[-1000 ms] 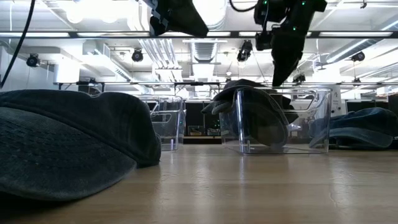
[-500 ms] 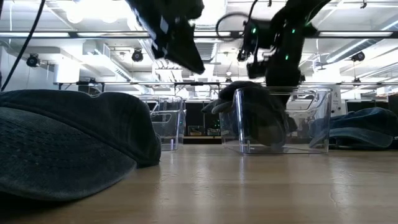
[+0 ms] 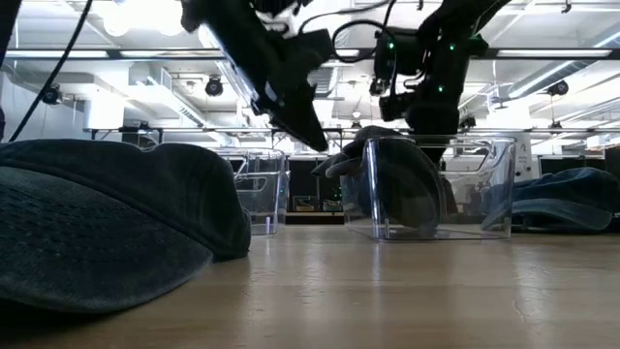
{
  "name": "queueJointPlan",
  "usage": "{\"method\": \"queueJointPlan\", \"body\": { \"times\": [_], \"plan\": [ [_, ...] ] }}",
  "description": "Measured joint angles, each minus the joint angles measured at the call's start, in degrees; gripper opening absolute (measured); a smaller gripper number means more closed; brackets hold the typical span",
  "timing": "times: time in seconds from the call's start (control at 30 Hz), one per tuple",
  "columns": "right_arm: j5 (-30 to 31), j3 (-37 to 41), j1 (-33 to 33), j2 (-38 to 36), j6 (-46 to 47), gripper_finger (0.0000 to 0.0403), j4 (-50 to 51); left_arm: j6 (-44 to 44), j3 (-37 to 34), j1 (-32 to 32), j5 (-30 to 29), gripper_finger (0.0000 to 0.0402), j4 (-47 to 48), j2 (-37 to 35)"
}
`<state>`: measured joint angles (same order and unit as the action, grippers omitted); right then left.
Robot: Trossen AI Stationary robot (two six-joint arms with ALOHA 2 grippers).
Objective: Pick & Place hat
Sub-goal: Put the gray cap into the right transparent bin, then put the bottom blue cap into the left transparent bin
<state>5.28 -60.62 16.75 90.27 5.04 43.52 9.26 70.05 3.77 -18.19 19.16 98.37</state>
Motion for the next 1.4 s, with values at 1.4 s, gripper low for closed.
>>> {"method": "queueJointPlan", "body": {
  "times": [1.4],
  "plan": [
    [-11.7,-7.0,-19.5,-17.1,37.3,0.0185,12.0,-3.1,0.0,15.0,15.7,0.0062,35.7,-19.5]
  ]
}}
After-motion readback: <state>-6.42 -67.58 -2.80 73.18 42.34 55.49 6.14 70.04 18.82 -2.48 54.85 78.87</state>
